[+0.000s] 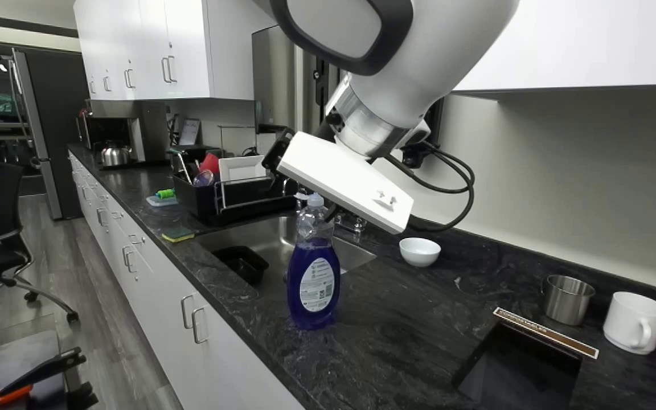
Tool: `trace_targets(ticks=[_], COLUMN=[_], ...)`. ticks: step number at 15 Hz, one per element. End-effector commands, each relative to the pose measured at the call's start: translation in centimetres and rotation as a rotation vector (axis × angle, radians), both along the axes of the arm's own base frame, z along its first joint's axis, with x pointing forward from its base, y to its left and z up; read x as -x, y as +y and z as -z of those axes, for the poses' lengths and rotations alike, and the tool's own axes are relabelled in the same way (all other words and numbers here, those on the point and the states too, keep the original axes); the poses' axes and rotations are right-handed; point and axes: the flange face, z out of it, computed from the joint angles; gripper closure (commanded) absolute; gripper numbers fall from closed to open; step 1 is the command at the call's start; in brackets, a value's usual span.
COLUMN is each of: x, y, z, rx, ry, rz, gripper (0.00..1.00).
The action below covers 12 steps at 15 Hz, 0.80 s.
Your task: Pick up the dish soap bottle
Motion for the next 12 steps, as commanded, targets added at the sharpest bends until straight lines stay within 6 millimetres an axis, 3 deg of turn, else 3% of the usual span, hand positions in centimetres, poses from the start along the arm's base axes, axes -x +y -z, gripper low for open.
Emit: trace_targets(ticks=[1, 7, 12], x=[-1.6, -2.5, -2.2], y=[-0.9, -3.1, -3.2], z=[1.1, 4.0, 5.4], rx=[-0.046, -0.096, -0.086], ry=[-0.068, -0.167, -0.145], rz=[-0.035, -0.072, -0.083], gripper=[0.0, 0.0, 0.0])
